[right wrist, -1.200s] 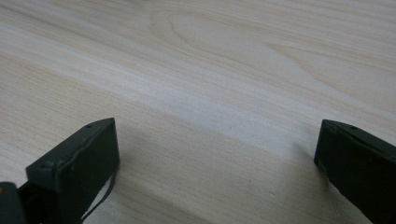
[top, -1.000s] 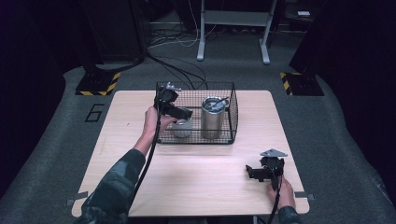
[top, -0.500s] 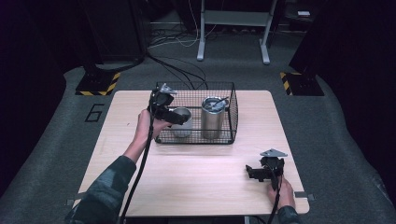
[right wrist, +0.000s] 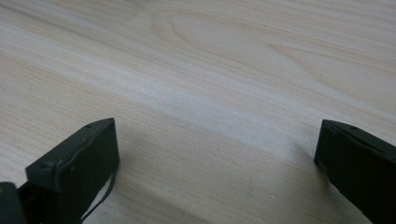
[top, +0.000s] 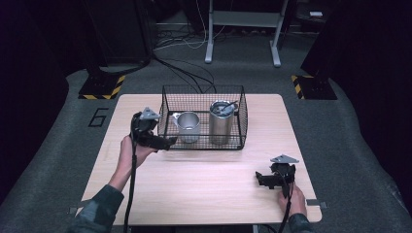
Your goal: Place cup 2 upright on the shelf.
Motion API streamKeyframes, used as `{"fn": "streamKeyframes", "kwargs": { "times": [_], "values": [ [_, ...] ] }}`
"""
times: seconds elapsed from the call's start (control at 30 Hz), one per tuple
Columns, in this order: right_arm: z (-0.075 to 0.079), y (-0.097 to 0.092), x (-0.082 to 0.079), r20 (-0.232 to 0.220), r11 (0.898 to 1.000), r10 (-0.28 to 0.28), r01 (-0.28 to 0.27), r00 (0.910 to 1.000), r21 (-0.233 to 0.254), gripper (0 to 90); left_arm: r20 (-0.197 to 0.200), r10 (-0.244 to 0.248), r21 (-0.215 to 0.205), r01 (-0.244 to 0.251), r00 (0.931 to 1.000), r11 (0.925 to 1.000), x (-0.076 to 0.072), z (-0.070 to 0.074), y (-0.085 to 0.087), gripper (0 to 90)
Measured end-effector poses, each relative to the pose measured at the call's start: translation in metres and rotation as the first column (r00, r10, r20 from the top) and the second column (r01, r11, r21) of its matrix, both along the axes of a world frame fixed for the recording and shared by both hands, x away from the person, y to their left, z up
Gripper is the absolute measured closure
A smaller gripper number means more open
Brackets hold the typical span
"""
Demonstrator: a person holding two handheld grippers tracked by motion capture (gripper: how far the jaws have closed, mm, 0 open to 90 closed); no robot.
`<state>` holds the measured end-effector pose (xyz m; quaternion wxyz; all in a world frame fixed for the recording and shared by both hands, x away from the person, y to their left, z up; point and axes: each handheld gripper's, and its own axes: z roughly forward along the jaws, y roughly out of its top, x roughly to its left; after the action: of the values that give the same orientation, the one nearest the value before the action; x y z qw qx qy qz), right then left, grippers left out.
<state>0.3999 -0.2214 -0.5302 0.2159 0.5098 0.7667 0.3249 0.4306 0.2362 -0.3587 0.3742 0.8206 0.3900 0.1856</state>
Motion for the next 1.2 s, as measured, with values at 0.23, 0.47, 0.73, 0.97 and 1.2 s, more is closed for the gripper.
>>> {"fn": "streamKeyframes", "kwargs": {
  "times": [0.23,0.47,0.73,0.97,1.2],
  "values": [
    [0.0,0.0,0.0,0.003,1.0,0.0,0.0,1.0,-0.003,0.0,0.011,0.076,-0.024,-0.076,0.997,0.9968,-0.028,-0.029,0.037,0.1],
    [0.0,0.0,0.0,0.003,1.0,0.0,0.0,1.0,-0.003,0.0,-0.035,0.15,-0.031,-0.151,0.9881,0.988,-0.048,-0.076,0.068,0.1],
    [0.0,0.001,0.0,0.003,1.0,-0.003,0.003,1.0,0.004,0.0,-0.098,0.25,-0.006,-0.251,0.9634,0.9679,-0.055,-0.132,0.099,0.1],
    [0.0,0.001,0.0,0.002,1.0,-0.003,0.003,1.0,0.004,0.0,-0.102,0.283,0.039,-0.28,0.9538,0.9592,-0.056,-0.163,0.108,0.1],
    [0.0,0.001,0.0,0.005,1.0,-0.001,0.001,1.0,0.004,0.0,-0.057,0.287,0.043,-0.285,0.9561,0.9575,-0.055,-0.172,0.106,0.0]
  ]
}}
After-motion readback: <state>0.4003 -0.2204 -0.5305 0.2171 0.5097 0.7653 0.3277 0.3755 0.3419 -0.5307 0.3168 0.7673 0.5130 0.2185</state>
